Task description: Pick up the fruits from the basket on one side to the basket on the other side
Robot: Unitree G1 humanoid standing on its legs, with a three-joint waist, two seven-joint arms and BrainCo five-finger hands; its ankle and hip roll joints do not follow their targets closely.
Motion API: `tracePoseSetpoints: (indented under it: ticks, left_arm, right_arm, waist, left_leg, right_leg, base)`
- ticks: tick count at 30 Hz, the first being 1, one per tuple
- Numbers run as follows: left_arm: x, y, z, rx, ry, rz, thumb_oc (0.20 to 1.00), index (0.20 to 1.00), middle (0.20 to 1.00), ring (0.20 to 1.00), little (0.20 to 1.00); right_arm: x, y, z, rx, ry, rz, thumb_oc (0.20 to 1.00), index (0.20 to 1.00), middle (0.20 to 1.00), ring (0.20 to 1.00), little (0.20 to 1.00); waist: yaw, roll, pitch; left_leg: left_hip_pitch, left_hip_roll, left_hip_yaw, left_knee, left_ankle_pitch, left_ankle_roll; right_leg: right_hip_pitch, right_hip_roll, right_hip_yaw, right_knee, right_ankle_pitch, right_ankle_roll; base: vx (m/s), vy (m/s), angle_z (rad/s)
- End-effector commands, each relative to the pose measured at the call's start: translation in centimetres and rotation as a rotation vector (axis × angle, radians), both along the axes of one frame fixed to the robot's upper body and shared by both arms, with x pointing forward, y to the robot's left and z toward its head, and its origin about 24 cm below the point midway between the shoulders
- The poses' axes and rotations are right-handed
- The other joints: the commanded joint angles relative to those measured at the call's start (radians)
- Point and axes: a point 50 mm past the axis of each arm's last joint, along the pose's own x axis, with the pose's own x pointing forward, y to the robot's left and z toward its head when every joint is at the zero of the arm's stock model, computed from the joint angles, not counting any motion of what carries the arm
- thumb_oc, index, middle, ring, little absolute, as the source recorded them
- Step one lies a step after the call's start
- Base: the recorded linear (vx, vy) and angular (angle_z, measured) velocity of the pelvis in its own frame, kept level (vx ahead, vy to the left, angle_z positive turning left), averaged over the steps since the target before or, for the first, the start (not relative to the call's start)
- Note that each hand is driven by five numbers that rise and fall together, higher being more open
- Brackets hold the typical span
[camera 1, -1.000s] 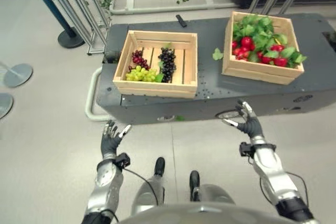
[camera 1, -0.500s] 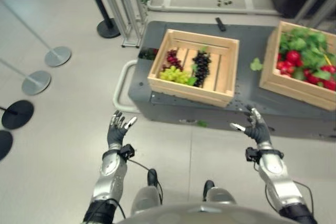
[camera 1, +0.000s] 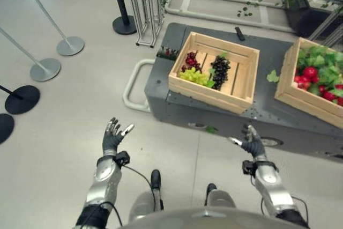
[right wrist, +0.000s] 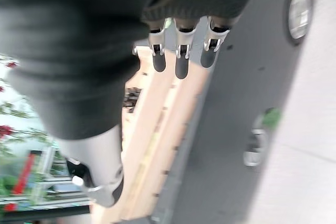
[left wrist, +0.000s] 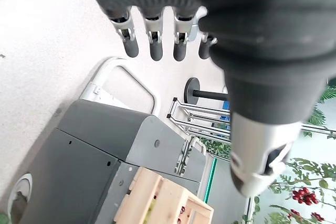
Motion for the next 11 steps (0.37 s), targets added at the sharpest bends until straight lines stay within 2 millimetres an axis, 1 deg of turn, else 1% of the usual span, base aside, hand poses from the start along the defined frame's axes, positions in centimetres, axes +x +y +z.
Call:
tracePoseSetpoints:
  ticks: [1, 2, 3, 4, 5, 6, 7, 8, 10, 11]
  left_arm:
    - [0.1, -0.1, -1.0, 0.056, 0.052, -0.005, 1.000, 1.000, 1.000, 1.000, 1.000]
    - [-0.6, -0.1, -2.4, 0.052, 0.129, -0.004, 1.000, 1.000, 1.000, 1.000, 1.000]
    - [-0.8, 0.0, -3.0, 0.060, 0.168, -0.003, 1.000, 1.000, 1.000, 1.000, 1.000]
    - [-1.0, 0.0, -3.6, 0.094, 0.213, -0.031, 1.000, 1.000, 1.000, 1.000, 1.000]
    - [-1.8, 0.1, -4.9, 0.074, 0.289, -0.021, 1.000, 1.000, 1.000, 1.000, 1.000]
    - [-2.5, 0.1, -5.7, 0.068, 0.343, -0.024, 1.000, 1.000, 1.000, 1.000, 1.000]
    - [-3.6, 0.0, -6.8, 0.039, 0.418, -0.015, 1.000, 1.000, 1.000, 1.000, 1.000]
    - [-3.6, 0.0, -6.8, 0.039, 0.418, -0.015, 1.000, 1.000, 1.000, 1.000, 1.000]
    - [-5.5, 0.0, -8.2, 0.027, 0.527, -0.013, 1.000, 1.000, 1.000, 1.000, 1.000]
    - [-5.5, 0.0, -8.2, 0.027, 0.526, -0.013, 1.000, 1.000, 1.000, 1.000, 1.000]
  right_arm:
    - [1.0, 0.4, -0.5, 0.012, 0.011, 0.015, 1.000, 1.000, 1.000, 1.000, 1.000]
    - [0.6, 0.2, -1.4, -0.009, 0.070, 0.011, 1.000, 1.000, 1.000, 1.000, 1.000]
    - [0.4, 0.2, -2.0, -0.012, 0.101, 0.008, 1.000, 1.000, 1.000, 1.000, 1.000]
    - [-0.2, 0.1, -2.9, -0.021, 0.154, 0.004, 1.000, 1.000, 1.000, 1.000, 1.000]
    - [-1.1, -0.3, -4.1, -0.044, 0.234, 0.000, 1.000, 1.000, 1.000, 1.000, 1.000]
    - [-1.4, -0.4, -4.5, -0.059, 0.271, 0.008, 1.000, 1.000, 1.000, 1.000, 1.000]
    - [-2.4, -0.6, -5.5, -0.053, 0.343, -0.013, 1.000, 1.000, 1.000, 1.000, 1.000]
    - [-2.3, -0.6, -5.5, -0.052, 0.342, -0.013, 1.000, 1.000, 1.000, 1.000, 1.000]
    - [-4.1, -1.0, -6.8, -0.064, 0.446, -0.022, 1.000, 1.000, 1.000, 1.000, 1.000]
    - [-4.0, -1.0, -6.8, -0.064, 0.445, -0.022, 1.000, 1.000, 1.000, 1.000, 1.000]
  waist:
    - [0.033, 0.022, -0.031]
    - [0.037, 0.020, -0.042]
    - [0.037, 0.018, -0.050]
    - [0.038, 0.017, -0.058]
    - [0.038, 0.018, -0.063]
    - [0.038, 0.018, -0.070]
    - [0.038, 0.020, -0.078]
    - [0.037, 0.020, -0.077]
    - [0.037, 0.022, -0.085]
    - [0.037, 0.022, -0.084]
  left_leg:
    - [0.026, 0.005, 0.000, 0.015, -0.115, -0.007]
    - [0.031, 0.008, 0.003, 0.016, -0.118, -0.009]
    - [0.039, 0.011, 0.004, 0.016, -0.121, -0.011]
    - [0.045, 0.013, 0.005, 0.016, -0.123, -0.013]
    - [0.053, 0.016, 0.001, 0.016, -0.125, -0.016]
    - [0.059, 0.018, 0.000, 0.016, -0.127, -0.018]
    - [0.070, 0.022, -0.002, 0.017, -0.132, -0.022]
    - [0.070, 0.022, -0.002, 0.017, -0.132, -0.022]
    - [0.080, 0.026, -0.003, 0.019, -0.136, -0.027]
    - [0.080, 0.027, -0.003, 0.019, -0.136, -0.027]
  right_leg:
    - [-0.082, 0.030, 0.010, 0.064, 0.003, 0.013]
    - [-0.072, 0.031, 0.004, 0.054, -0.001, 0.010]
    - [-0.057, 0.033, -0.001, 0.041, -0.004, 0.008]
    - [-0.048, 0.035, -0.007, 0.032, -0.005, 0.007]
    - [-0.035, 0.037, -0.016, 0.021, -0.006, 0.004]
    - [-0.028, 0.039, -0.022, 0.016, -0.008, 0.003]
    - [-0.009, 0.039, -0.030, 0.004, -0.011, 0.001]
    - [-0.008, 0.039, -0.031, 0.004, -0.011, 0.001]
    - [0.006, 0.041, -0.036, -0.007, -0.013, -0.002]
    - [0.007, 0.041, -0.036, -0.007, -0.013, -0.002]
  base:
    - [0.07, -0.057, -0.06]
    - [0.10, -0.055, -0.12]
    - [0.10, -0.048, -0.11]
    - [0.11, -0.049, -0.05]
    - [0.09, -0.046, -0.01]
    - [0.12, -0.051, 0.11]
    - [0.08, -0.030, 0.15]
    - [0.08, -0.033, 0.11]
    - [0.05, -0.030, 0.01]
    - [0.04, -0.024, 0.01]
